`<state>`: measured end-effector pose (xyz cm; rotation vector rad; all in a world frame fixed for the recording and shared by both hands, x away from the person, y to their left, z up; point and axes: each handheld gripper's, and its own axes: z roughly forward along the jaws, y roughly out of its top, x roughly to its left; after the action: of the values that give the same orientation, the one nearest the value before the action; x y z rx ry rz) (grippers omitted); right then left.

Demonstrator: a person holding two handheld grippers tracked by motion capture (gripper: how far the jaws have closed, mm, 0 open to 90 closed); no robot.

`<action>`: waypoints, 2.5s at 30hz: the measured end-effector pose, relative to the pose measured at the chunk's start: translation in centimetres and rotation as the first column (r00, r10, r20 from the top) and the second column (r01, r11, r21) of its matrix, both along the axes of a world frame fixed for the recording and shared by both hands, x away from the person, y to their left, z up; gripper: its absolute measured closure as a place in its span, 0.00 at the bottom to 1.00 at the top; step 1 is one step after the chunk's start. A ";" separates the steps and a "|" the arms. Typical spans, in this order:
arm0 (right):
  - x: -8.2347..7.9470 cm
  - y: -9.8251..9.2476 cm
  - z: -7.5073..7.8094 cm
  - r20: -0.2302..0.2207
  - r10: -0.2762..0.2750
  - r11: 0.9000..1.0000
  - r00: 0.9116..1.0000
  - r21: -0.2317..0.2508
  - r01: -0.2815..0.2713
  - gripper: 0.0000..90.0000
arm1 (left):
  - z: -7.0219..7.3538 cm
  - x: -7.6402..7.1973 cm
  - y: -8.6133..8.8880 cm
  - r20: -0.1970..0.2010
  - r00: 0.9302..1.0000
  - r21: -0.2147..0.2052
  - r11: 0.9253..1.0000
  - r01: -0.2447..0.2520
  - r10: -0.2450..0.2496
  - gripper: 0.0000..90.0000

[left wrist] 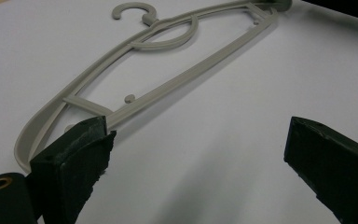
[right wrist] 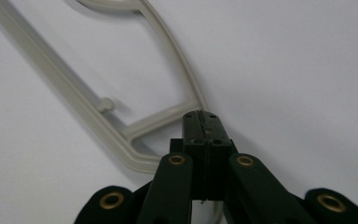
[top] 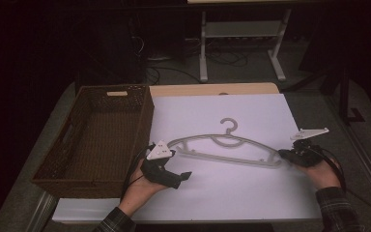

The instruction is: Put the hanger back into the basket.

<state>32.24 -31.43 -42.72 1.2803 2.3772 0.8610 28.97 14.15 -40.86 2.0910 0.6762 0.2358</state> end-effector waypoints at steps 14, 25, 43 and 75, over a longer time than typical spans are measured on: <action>-1.1 5.2 0.9 0.057 0.158 0.979 0.986 0.118 -0.164 1.00 | 0.3 1.6 -0.8 0.010 1.000 0.017 1.000 -0.010 0.010 0.07; 0.4 11.2 -0.1 0.047 0.280 0.956 0.959 0.075 -0.282 1.00 | 0.2 1.8 -0.6 0.018 1.000 0.022 1.000 -0.020 0.020 0.07; 1.4 12.5 -1.8 -0.004 0.308 0.951 0.951 0.033 -0.308 1.00 | 0.3 1.7 -0.6 0.019 0.999 0.011 1.000 -0.026 0.026 0.07; 1.4 12.5 -2.0 -0.010 0.309 0.950 0.951 0.046 -0.308 1.00 | -2.3 13.5 -6.1 -0.023 0.999 0.183 0.983 0.032 -0.029 0.49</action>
<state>33.62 -18.92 -44.71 0.9446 2.6297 0.9974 42.50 8.02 -43.18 2.2807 0.6544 0.2692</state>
